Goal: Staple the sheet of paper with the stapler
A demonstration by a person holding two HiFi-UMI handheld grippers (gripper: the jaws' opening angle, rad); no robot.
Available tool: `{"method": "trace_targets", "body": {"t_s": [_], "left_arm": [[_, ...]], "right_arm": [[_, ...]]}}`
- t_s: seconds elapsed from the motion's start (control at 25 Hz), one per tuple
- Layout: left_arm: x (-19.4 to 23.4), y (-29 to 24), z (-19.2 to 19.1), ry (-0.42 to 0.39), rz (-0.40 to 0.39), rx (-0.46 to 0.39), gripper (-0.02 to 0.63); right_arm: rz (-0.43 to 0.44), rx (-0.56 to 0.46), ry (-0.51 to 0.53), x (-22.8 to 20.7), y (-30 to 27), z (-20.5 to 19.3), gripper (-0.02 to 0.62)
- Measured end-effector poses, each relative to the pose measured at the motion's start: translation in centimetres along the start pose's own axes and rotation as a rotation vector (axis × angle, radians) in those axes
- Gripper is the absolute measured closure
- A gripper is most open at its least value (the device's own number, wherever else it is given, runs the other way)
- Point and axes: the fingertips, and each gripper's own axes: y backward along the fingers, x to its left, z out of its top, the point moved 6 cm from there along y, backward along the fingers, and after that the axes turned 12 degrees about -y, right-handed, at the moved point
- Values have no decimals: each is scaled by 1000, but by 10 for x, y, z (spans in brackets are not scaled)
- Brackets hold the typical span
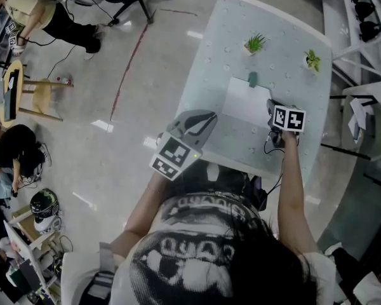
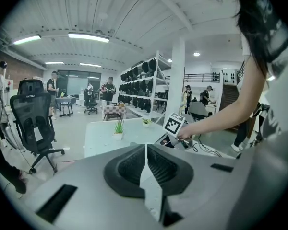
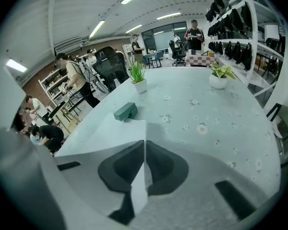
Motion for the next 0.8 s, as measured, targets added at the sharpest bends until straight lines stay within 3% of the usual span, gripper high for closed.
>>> {"method": "trace_targets", "body": {"t_s": [0.32, 0.44, 0.56, 0.8], "left_arm": [[3, -2, -5, 10, 5, 9, 592], [2, -3, -6, 14, 3, 10, 592], [1, -4, -6, 16, 1, 7, 592], [-2, -6, -6, 24, -3, 0, 592]], "right_arm": [[-24, 4, 29, -7, -4, 4, 548], [-36, -11, 49, -9, -2, 4, 507], [-61, -49, 97, -10, 4, 8, 457], [-46, -106, 222, 2, 23, 29, 437]]}}
